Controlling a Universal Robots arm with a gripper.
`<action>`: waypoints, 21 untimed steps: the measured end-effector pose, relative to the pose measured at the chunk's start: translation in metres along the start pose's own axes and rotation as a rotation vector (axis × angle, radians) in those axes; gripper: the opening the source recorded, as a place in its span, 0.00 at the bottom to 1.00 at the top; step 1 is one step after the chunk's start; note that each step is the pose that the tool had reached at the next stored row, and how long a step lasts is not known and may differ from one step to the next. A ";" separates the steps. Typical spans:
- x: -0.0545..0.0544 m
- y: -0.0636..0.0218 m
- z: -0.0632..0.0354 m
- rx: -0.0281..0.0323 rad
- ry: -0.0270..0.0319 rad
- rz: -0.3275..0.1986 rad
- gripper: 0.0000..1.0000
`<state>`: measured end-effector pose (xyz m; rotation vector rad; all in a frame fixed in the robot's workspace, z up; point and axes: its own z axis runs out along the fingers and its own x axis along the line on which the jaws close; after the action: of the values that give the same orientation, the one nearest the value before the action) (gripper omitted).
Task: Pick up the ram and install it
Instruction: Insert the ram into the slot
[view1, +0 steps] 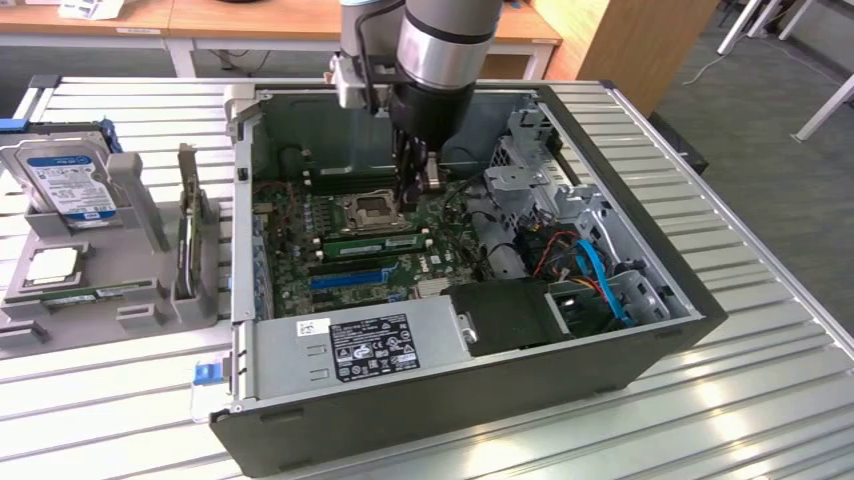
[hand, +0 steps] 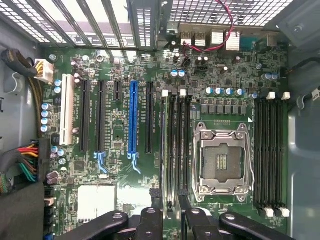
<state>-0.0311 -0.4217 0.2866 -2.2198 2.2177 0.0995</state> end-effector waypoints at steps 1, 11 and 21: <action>0.000 0.0000 -0.0007 0.0000 -0.0002 0.000 0.25; 0.000 -0.0002 -0.0078 0.0000 -0.0019 0.000 0.25; -0.001 -0.0002 -0.0191 0.0000 -0.0034 0.000 0.25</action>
<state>-0.0301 -0.4217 0.3057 -2.2182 2.2157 0.1031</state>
